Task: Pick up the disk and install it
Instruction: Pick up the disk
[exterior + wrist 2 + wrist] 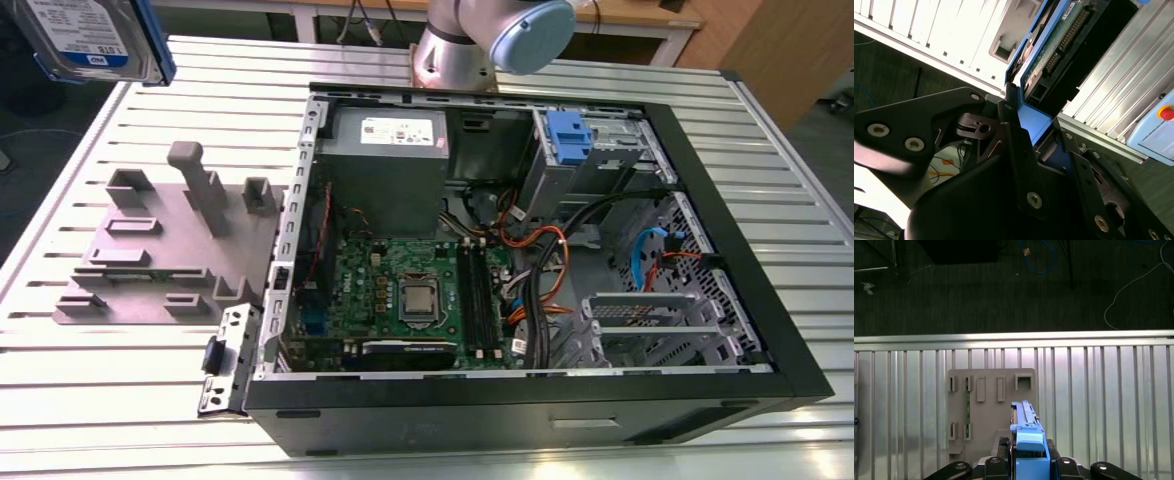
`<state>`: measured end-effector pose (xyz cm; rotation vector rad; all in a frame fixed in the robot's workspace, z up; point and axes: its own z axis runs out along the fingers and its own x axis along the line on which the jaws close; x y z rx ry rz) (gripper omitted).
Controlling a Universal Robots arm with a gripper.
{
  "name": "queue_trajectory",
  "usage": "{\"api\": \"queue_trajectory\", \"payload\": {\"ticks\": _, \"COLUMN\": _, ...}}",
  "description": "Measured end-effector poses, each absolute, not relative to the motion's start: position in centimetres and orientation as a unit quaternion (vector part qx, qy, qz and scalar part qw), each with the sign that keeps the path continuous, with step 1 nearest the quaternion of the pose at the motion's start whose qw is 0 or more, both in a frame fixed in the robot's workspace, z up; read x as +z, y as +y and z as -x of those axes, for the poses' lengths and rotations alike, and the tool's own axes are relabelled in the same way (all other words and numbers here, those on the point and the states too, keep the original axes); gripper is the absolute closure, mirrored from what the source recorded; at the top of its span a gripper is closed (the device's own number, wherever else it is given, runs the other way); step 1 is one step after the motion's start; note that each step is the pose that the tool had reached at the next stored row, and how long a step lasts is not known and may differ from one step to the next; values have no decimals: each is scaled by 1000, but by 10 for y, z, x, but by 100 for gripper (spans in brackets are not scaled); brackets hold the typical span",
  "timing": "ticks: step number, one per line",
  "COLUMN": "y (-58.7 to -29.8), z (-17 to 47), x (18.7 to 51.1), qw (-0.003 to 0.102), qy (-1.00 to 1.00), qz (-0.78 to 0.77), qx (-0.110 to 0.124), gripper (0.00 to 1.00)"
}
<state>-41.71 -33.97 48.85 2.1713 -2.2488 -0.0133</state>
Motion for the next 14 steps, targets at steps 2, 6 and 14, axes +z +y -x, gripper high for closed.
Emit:
{"api": "queue_trajectory", "payload": {"ticks": 2, "y": -340, "z": 416, "x": 488, "qw": 8, "qy": -719, "qz": -695, "qx": -4, "gripper": 63}}
{"api": "queue_trajectory", "payload": {"ticks": 6, "y": -340, "z": 415, "x": 488, "qw": 8, "qy": -719, "qz": -695, "qx": -4, "gripper": 63}}
{"api": "queue_trajectory", "payload": {"ticks": 14, "y": -340, "z": 411, "x": 488, "qw": 8, "qy": -719, "qz": -695, "qx": -4, "gripper": 63}}
